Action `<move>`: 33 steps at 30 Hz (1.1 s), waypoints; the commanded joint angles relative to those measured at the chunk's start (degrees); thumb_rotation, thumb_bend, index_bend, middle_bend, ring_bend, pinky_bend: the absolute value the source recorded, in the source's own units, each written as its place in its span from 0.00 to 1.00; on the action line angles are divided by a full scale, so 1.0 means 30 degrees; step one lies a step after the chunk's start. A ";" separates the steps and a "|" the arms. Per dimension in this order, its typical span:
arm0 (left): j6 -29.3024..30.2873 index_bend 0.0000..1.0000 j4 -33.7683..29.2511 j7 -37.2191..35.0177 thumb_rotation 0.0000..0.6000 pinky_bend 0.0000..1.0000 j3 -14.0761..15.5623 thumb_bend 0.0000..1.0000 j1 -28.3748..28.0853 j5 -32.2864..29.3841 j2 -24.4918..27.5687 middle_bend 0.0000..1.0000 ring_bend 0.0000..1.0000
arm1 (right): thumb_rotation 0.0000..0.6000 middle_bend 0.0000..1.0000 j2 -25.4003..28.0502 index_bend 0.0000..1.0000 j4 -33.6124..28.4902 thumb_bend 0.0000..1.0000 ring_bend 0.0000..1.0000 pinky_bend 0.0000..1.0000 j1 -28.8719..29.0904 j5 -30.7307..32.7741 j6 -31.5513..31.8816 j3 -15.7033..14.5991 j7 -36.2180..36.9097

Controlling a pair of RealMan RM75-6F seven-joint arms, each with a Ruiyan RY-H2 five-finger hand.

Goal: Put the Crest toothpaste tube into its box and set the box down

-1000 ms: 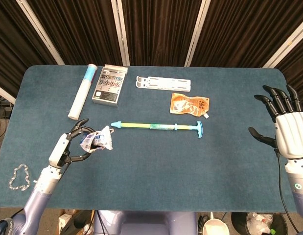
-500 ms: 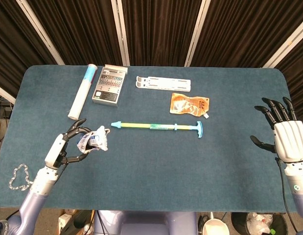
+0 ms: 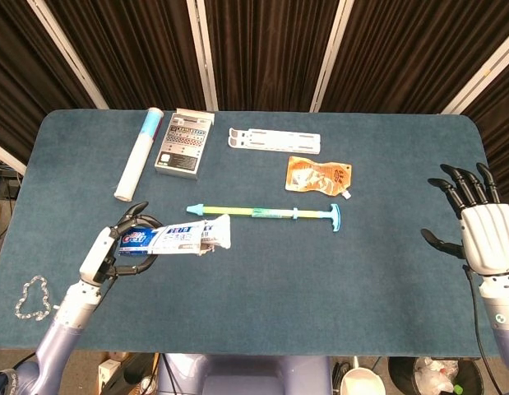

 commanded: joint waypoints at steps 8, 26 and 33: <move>0.0588 0.42 -0.0156 0.0958 1.00 0.09 -0.0183 0.42 0.0122 0.0060 -0.0363 0.41 0.10 | 1.00 0.15 0.0080 0.24 0.0113 0.17 0.14 0.00 -0.0258 0.0120 0.0066 0.0019 0.0328; 0.2429 0.39 0.0768 -0.3401 1.00 0.10 0.0638 0.33 0.0208 0.2459 -0.0560 0.31 0.10 | 1.00 0.16 -0.0080 0.25 0.0516 0.16 0.14 0.00 -0.0821 -0.0031 0.1472 0.0501 0.0168; 0.2503 0.37 0.1252 -0.4173 1.00 0.10 0.0800 0.31 0.0196 0.2365 -0.0732 0.29 0.10 | 1.00 0.16 0.0014 0.25 0.0427 0.17 0.14 0.00 -0.0976 0.0063 0.1585 0.0549 0.0132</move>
